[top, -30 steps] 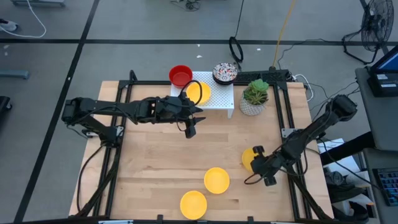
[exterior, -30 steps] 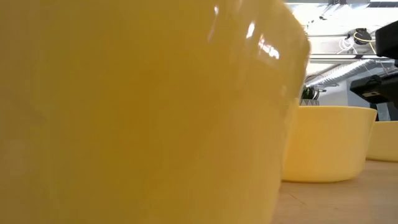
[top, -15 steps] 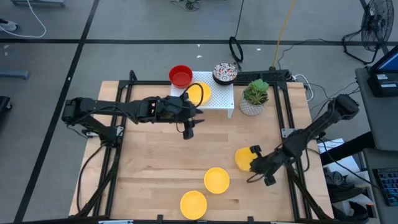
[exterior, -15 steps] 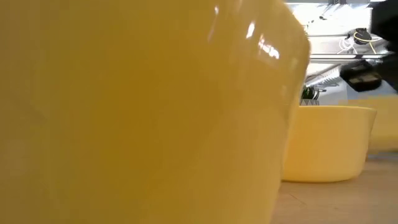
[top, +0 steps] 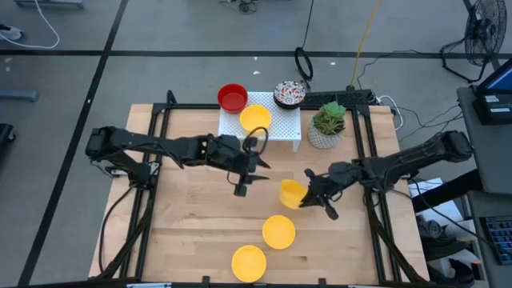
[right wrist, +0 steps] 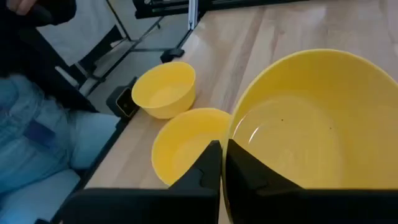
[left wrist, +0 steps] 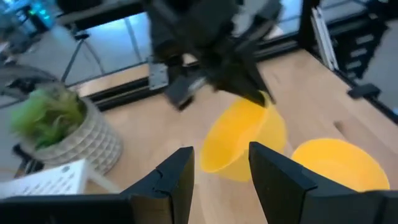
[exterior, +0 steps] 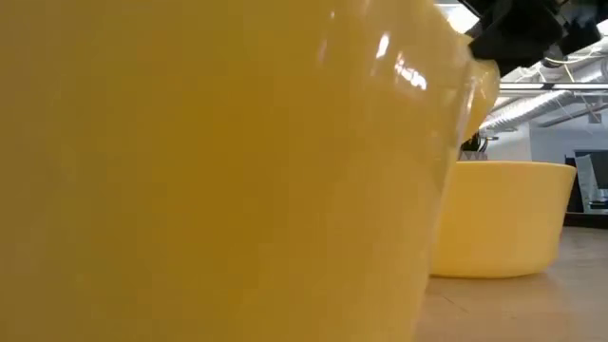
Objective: Pick & Place Mini bowls
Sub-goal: Stack the yellow bowl on the other yellow bowl on the shelf
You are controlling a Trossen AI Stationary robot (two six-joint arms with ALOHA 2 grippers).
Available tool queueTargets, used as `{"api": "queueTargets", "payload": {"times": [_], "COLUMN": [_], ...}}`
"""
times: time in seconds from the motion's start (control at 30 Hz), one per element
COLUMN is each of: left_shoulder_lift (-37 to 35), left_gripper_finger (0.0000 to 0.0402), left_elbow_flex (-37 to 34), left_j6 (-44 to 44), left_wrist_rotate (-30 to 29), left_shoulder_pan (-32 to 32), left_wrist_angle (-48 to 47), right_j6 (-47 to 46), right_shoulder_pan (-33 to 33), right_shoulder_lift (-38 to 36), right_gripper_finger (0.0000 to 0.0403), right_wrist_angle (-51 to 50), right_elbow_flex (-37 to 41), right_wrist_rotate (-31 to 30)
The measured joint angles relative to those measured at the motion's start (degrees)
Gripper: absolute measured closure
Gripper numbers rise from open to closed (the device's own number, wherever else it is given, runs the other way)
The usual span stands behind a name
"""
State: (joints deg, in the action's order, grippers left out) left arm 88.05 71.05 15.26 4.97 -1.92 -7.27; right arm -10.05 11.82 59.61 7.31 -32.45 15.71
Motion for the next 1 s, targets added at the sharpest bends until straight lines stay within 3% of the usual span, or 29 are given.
{"api": "queueTargets", "payload": {"times": [0.13,0.27,0.4,0.53,0.67,1.0], "left_shoulder_lift": [2.28,2.56,2.21,2.1,2.1,2.1], "left_gripper_finger": [0.0245,0.0245,0.0245,0.0245,0.0245,0.0245], "left_elbow_flex": [0.0,0.0,0.02,0.02,0.02,0.04], "left_j6": [3.37,4.13,5.83,7.31,7.23,2.81], "left_wrist_rotate": [-0.6,-6.55,-7.57,-6.41,-1.14,0.61], "left_shoulder_pan": [-1.19,-2.04,-2.18,-2.07,-1.6,-1.5], "left_wrist_angle": [1.15,1.64,1.67,1.95,1.52,-3.18], "right_j6": [2.56,7.22,11.32,16.05,20.71,27.29], "right_shoulder_pan": [-2.53,-4.96,-7.31,-8.58,-9.52,-9.93], "right_shoulder_lift": [1.13,2.09,4.68,9.34,14.52,21.63], "right_gripper_finger": [0.0402,0.0402,0.0402,0.0402,0.0402,0.0403], "right_wrist_angle": [-1.33,-10.81,-22.1,-32.36,-38.04,-40.37], "right_elbow_flex": [-3.05,-10.2,-18.33,-25.29,-31.23,-41.39], "right_wrist_rotate": [1.08,0.87,1.0,2.21,2.47,2.42]}}
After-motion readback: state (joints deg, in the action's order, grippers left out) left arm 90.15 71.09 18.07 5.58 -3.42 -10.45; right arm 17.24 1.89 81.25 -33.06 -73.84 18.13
